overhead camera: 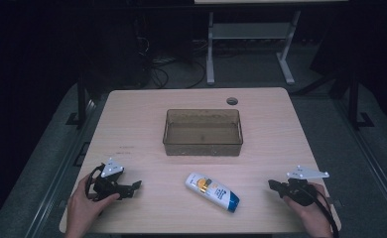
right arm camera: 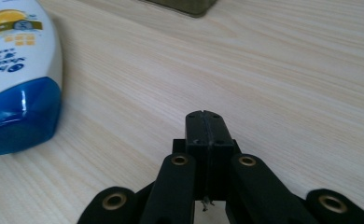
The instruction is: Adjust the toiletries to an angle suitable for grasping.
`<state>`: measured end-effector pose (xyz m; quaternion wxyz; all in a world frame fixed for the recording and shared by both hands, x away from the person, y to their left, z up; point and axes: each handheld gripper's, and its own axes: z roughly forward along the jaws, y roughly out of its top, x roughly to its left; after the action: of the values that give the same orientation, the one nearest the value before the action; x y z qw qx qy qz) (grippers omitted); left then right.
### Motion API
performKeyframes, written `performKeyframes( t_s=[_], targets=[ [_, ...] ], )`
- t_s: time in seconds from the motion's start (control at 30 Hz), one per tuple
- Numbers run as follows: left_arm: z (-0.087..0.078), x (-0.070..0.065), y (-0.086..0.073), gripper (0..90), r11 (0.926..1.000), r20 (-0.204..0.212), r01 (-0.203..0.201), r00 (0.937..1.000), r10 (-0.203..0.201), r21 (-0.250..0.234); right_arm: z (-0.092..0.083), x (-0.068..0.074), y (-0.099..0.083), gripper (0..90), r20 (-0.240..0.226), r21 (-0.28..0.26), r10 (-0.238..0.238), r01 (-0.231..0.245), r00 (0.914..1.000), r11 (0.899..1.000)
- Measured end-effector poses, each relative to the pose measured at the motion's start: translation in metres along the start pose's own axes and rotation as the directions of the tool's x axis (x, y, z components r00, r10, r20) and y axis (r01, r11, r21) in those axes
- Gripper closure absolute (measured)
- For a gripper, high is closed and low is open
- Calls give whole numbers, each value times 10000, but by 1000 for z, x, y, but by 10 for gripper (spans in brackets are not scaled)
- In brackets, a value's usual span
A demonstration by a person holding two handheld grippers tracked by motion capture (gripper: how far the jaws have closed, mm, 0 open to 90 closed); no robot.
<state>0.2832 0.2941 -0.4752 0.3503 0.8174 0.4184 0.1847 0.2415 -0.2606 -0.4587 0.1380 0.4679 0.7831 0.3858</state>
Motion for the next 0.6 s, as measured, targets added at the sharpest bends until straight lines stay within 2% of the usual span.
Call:
performKeyframes(
  t_s=[0.6],
  targets=[
    [0, -1, 0, 125, 10000, -79, 90, 9999, -90, 12, 6, 24, 9, 900, -872, 38, -412, 417, 9953, 9991]
  ],
)
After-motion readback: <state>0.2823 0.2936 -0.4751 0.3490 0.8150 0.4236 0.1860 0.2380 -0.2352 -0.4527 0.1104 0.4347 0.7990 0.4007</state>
